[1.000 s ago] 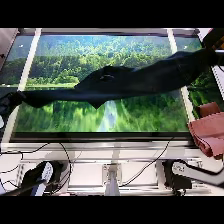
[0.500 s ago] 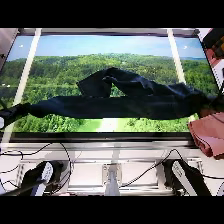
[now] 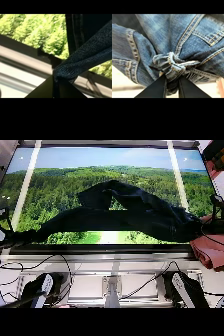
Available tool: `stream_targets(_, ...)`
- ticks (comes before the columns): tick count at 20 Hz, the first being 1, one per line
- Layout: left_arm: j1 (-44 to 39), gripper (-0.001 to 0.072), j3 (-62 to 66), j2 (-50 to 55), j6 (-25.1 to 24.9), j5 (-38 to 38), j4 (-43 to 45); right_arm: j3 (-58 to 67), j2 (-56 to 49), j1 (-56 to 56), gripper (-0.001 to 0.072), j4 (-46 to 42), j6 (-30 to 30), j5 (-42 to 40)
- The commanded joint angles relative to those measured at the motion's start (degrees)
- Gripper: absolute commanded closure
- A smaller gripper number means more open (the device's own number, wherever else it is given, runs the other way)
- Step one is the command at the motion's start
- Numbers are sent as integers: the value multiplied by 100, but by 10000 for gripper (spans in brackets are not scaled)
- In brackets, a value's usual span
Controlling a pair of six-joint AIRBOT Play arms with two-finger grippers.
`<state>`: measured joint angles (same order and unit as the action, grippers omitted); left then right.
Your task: Fold the clothes and pants, and hang the long-sleeved shirts on hangers.
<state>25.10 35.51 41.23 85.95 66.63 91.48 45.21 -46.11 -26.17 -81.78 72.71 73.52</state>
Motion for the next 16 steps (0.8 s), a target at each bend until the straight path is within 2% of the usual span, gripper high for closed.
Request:
stream_targets(1, 0, 681, -2, 4, 0, 186, 389, -11, 9, -4, 669, -549, 9, 813)
stream_targets(2, 0, 605, -2, 4, 0, 146, 389, -9, 9, -4, 669, -546, 9, 817)
stream_targets(3, 0, 334, -2, 4, 2, 138, 380, -9, 9, -4, 669, -555, 9, 813)
stream_targets(4, 0, 95, -2, 2, 2, 138, 321, -11, 9, -4, 669, -566, 9, 822)
stream_targets(5, 0, 62, 2, 2, 2, 136, 280, -9, 9, -4, 669, -605, 4, 866)
stream_targets(10, 4, 62, 315, 4, 116, 87, 107, -11, 11, -4, 669, -1596, -37, 1226)
stream_targets(12, 13, 62, 573, 7, 474, -144, 105, -11, 11, -4, 669, -1714, -35, 1064)
stream_targets(14, 13, 62, 656, 87, 1056, -125, -35, -9, 9, -4, 669, -1685, 9, 831)
stream_targets(16, 13, 63, 599, 391, 789, 223, -708, -11, 9, -2, 669, -1659, 11, 793)
